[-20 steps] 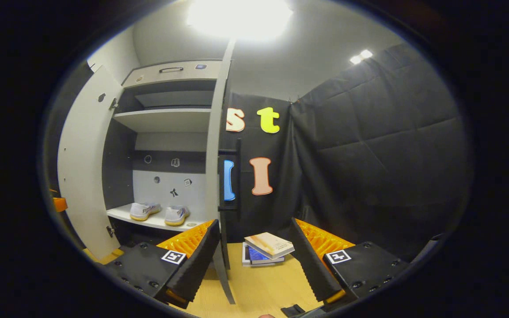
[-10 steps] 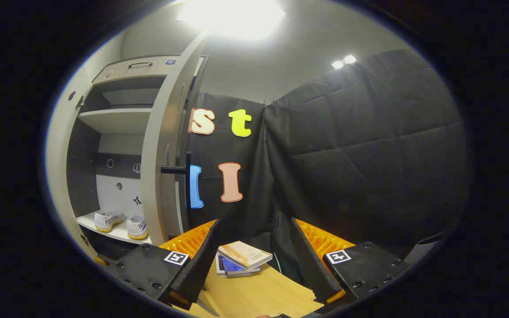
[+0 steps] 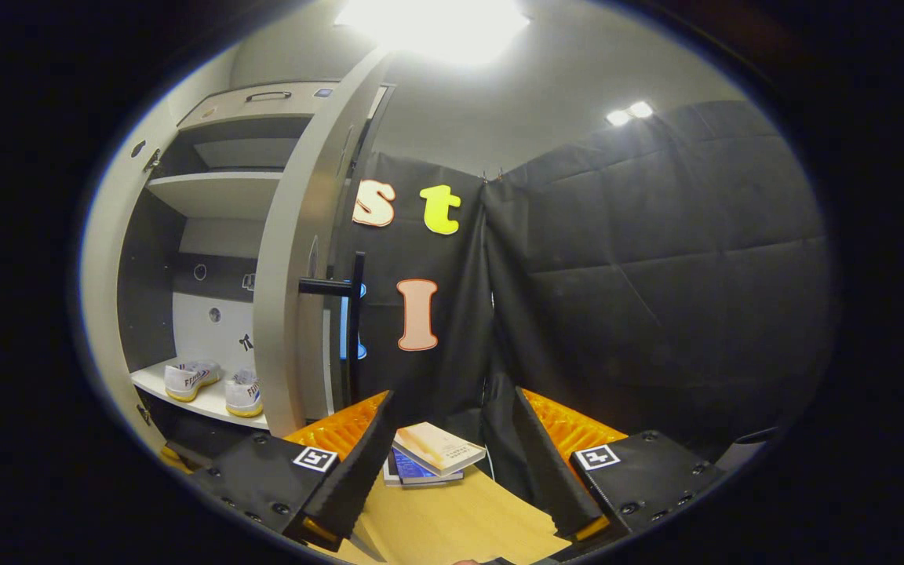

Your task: Grab one shoe with the right hand and put it into the shoe cabinet, grab the other shoe with the left hand and put it into the shoe cabinet; then close the right door with the right hand and the left door with the left hand.

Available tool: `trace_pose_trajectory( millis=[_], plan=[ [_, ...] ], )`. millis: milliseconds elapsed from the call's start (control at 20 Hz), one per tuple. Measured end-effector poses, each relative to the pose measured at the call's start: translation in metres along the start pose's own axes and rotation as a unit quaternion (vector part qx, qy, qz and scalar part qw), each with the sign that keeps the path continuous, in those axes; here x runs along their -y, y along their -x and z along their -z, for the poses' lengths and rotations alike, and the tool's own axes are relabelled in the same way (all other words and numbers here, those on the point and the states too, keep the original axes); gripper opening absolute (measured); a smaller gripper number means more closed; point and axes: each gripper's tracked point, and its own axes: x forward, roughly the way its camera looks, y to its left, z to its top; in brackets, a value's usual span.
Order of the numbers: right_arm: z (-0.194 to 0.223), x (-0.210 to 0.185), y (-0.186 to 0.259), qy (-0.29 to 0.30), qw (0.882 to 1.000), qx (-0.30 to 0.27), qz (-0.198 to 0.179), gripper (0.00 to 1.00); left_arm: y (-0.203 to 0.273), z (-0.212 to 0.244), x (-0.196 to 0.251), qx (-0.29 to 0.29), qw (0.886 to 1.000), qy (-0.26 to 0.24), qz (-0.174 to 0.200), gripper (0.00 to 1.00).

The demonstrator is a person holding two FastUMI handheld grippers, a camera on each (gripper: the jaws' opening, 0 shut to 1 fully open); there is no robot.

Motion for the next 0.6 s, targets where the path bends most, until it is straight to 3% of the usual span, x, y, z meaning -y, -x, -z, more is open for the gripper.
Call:
trace_pose_trajectory(
  millis=[200, 250, 350, 450, 600],
  plan=[
    [-0.003, -0.02, 0.011, -0.004, 1.0, 0.003, -0.024, 0.94, 0.001, -0.001, -0.012, 0.002, 1.0, 0.0, -0.012, 0.96],
    [-0.003, -0.025, 0.014, -0.006, 0.999, 0.005, -0.031, 0.9, 0.001, -0.001, -0.014, 0.001, 1.0, 0.001, -0.014, 1.0],
    [-0.004, -0.036, 0.018, -0.01, 0.999, 0.005, -0.043, 0.94, 0.002, -0.001, -0.017, -0.001, 1.0, 0.002, -0.017, 0.92],
    [-0.004, -0.047, 0.023, -0.013, 0.998, 0.006, -0.058, 0.9, 0.002, 0.0, -0.02, -0.001, 1.0, 0.001, -0.019, 0.96],
    [-0.005, -0.067, 0.027, -0.02, 0.996, 0.008, -0.086, 0.94, 0.002, -0.001, -0.023, -0.001, 1.0, 0.003, -0.023, 0.96]
  ],
)
